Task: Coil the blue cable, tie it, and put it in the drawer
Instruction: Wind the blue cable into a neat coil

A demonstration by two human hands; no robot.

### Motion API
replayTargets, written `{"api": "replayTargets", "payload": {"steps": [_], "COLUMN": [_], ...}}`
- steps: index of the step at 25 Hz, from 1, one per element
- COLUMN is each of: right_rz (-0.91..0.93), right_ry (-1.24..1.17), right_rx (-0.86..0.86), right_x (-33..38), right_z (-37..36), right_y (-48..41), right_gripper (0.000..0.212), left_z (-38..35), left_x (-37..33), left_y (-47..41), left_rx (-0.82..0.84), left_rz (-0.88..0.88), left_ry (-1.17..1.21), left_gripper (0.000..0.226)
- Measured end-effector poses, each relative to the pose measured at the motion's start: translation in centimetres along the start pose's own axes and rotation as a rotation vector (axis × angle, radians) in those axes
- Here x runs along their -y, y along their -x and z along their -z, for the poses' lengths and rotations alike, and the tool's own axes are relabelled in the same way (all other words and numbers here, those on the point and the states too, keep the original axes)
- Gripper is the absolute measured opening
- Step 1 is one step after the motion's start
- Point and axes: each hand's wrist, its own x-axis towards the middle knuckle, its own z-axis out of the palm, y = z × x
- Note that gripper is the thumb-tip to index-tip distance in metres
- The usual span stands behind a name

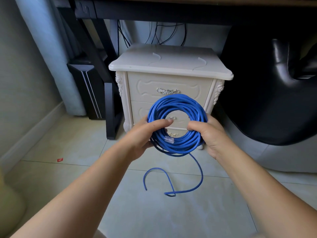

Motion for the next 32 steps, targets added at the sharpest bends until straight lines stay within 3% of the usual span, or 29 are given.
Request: {"api": "replayTargets", "payload": {"steps": [3,5,9,12,16,19,22,25,32], "right_rz": [0.093,0.125,0.181,0.229,0.197,0.122,0.088,0.025,-0.088], "right_ry": [0.134,0.265,0.478,0.511,0.352,0.176,0.149,0.084,-0.341], "right_rx": [-0.003,0.014,0.125,0.205,0.229,0.318,0.360,0.352,0.324], "right_x": [0.3,0.3,1.0,1.1,1.0,0.9,0.4,-0.4,-1.4], "right_z": [0.4,0.4,0.0,-0.5,-0.8,-0.4,-0.3,-0.7,-2.4], "right_y": [-0.1,0.1,0.6,0.9,1.0,0.8,1.0,1.3,2.0], "right_gripper": [0.023,0.032,0.044,0.042,0.040,0.066,0.088,0.094,0.111], "left_z": [1.4,2.0,1.3,0.5,0.1,0.0,0.1,0.4,0.0], "left_x": [-0.7,-1.0,-0.6,-0.1,-0.1,-0.1,0.0,-0.2,0.5], "left_y": [-0.3,-0.4,0.0,0.2,0.1,-0.1,-0.3,-0.6,-0.9], "left_rx": [0.051,0.043,0.036,-0.085,-0.297,-0.321,-0.404,-0.499,-0.675], "left_rz": [-0.040,-0.092,-0.307,-0.378,-0.370,-0.302,-0.258,-0.232,-0.169], "left_ry": [-0.023,-0.103,-0.604,-0.806,-0.679,-0.493,-0.413,-0.265,0.092], "left_gripper": [0.083,0.096,0.099,0.081,0.031,0.027,0.026,0.021,0.015]}}
